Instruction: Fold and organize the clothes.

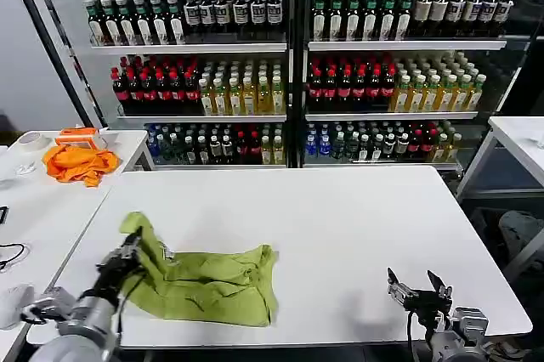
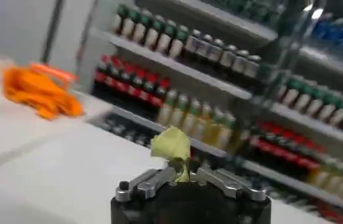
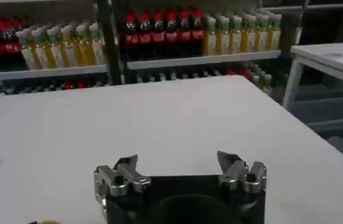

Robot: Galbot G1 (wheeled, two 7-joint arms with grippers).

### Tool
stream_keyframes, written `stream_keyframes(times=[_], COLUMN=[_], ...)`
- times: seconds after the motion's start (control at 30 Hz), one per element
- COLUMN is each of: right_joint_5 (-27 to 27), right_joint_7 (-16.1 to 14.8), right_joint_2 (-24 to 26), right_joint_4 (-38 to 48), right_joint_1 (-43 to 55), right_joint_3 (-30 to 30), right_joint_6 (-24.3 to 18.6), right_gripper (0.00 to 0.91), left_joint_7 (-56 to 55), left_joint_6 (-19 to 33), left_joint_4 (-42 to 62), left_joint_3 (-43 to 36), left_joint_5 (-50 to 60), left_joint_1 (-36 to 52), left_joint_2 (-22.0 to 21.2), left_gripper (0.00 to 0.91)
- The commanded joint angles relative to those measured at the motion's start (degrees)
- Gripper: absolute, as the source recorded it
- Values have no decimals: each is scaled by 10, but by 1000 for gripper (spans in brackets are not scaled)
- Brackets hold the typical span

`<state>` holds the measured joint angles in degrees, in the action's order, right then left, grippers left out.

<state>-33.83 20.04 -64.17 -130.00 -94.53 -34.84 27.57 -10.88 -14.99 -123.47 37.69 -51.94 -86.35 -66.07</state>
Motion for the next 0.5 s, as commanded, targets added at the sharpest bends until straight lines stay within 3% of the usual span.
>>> stream_keyframes(times=[0.03, 0.37, 0.4, 0.43, 0.5], right_joint_5=[2, 3, 3, 3, 2], right_joint_7=[0, 0, 0, 0, 0], right_joint_2=[-2, -3, -3, -3, -1], right_joint_4=[0, -1, -1, -1, 0], right_joint_1=[1, 0, 0, 0, 0], right_joint_3=[1, 1, 1, 0, -1], right_joint_6=[0, 0, 0, 0, 0], right_gripper=[907, 907, 907, 907, 907], left_joint_7=[3, 6, 6, 7, 10], left_joint_6=[-3, 2, 1, 1, 0], left_joint_4=[-14, 86, 93, 101, 115], left_joint_3=[-189, -258, -260, -262, -264], left_joint_5=[-32, 58, 69, 77, 97], left_joint_1=[31, 80, 82, 84, 85], left_joint_2=[-72, -98, -97, -97, -92], left_gripper=[20, 40, 423, 907, 907])
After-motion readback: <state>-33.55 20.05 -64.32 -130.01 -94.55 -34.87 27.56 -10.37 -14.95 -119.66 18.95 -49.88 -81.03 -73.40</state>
